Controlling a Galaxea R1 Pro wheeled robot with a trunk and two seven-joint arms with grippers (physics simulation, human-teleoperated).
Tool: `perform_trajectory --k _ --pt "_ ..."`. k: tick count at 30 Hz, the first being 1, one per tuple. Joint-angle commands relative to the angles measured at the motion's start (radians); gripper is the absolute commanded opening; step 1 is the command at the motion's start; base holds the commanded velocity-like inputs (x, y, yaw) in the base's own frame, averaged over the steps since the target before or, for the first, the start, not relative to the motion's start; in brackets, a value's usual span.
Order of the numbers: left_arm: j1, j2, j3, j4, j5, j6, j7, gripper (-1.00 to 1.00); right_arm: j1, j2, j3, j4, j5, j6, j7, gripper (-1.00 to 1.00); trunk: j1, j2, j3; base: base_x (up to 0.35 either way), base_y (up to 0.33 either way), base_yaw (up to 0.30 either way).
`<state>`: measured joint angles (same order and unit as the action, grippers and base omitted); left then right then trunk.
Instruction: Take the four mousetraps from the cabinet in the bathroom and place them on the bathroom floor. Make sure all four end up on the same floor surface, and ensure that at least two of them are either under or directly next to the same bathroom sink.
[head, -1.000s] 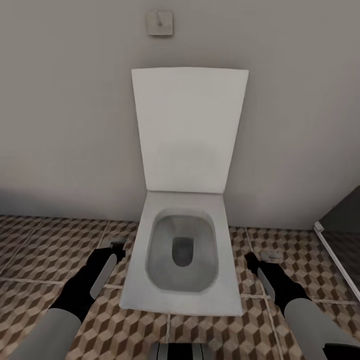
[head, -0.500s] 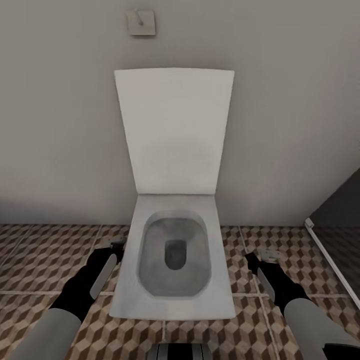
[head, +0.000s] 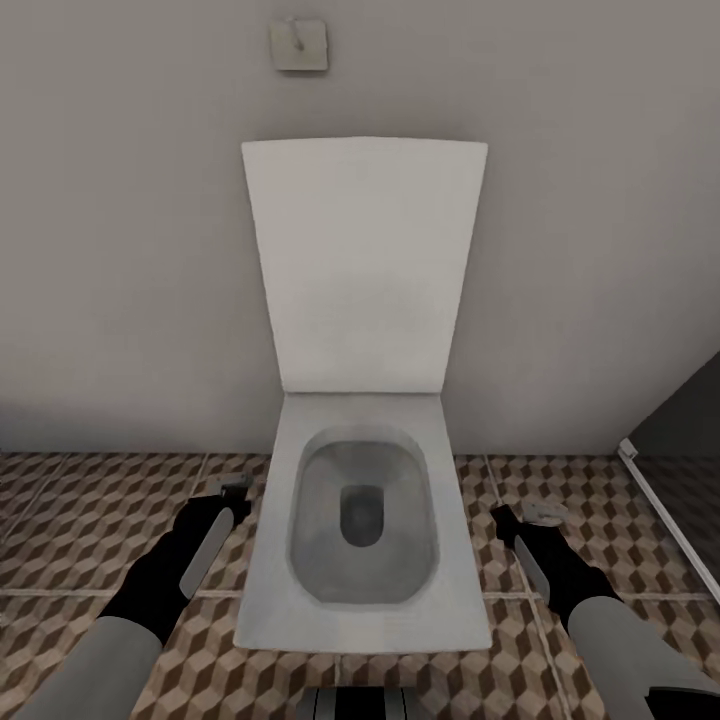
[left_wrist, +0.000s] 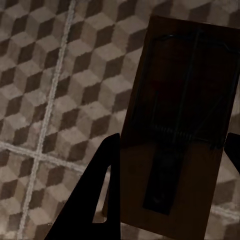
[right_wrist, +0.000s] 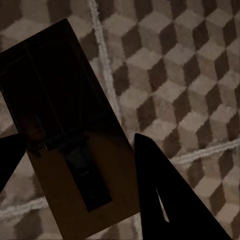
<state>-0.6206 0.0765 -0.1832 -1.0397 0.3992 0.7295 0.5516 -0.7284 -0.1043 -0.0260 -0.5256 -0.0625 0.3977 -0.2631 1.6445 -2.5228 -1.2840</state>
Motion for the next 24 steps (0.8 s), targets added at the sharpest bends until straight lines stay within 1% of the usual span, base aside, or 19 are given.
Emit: perform_trajectory --k 1,6,16,24 --pt "-0.001 0.001 -0.004 -0.001 0.01 0.002 0.01 -1.0 0.0 0.0 0.0 -0.002 -0.008 0.004 -0.002 -1.0 0.0 0.0 -0.001 0.095 0.155 0.0" --pt "-0.001 0.0 -0.004 0.0 0.01 0.002 0.01 -1.0 0.0 0.0 0.0 -0.002 -0.008 0.004 -0.001 -1.0 0.0 0.0 -0.001 0.041 0.063 0.0" --pt "-0.001 -0.001 -0.004 0.0 0.011 -0.004 0.009 -1.0 0.0 0.0 0.0 -0.002 -0.008 0.003 -0.001 -1.0 0.0 0.0 -0.001 0.009 0.008 0.0" --pt "-0.001 -0.001 -0.004 0.005 0.016 -0.008 0.009 -1.0 0.0 0.0 0.0 -0.002 -0.008 0.003 0.003 -1.0 0.0 0.0 -0.001 0.104 -0.071 0.0"
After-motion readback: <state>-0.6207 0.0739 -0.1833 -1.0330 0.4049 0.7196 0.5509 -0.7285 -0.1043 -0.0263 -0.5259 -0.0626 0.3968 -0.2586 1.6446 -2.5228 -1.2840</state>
